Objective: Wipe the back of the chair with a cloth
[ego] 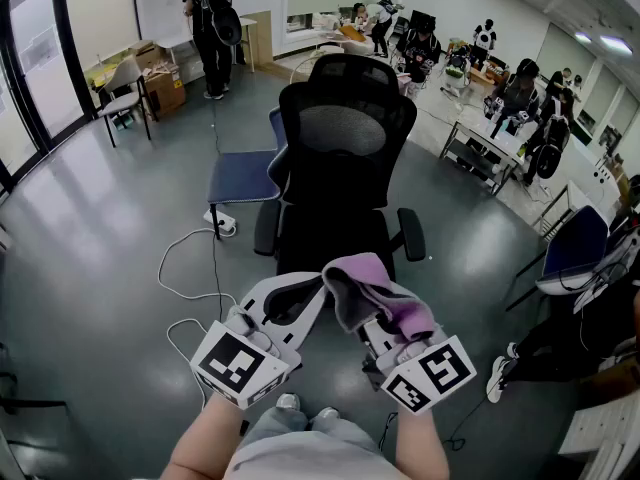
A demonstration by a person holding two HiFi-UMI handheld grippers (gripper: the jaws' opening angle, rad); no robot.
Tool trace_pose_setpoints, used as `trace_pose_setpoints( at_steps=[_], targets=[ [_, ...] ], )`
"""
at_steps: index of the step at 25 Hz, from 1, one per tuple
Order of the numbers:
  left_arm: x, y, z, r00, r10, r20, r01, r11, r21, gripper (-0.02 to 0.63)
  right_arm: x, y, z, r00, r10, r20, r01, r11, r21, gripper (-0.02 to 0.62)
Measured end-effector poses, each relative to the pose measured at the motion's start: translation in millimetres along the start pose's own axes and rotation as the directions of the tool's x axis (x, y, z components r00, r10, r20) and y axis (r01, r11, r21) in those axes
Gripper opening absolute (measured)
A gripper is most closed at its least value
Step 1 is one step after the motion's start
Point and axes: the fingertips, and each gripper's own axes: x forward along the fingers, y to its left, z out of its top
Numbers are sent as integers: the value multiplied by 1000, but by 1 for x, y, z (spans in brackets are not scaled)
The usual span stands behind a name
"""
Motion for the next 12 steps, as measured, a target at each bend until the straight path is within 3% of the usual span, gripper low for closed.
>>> trace_pose_setpoints(
  at_steps=[12],
  targets=[
    [3, 19, -2, 1000, -6, 3, 6, 1000, -14, 11, 15, -7, -1, 1000, -24, -8, 24, 1000, 7, 84]
  ],
)
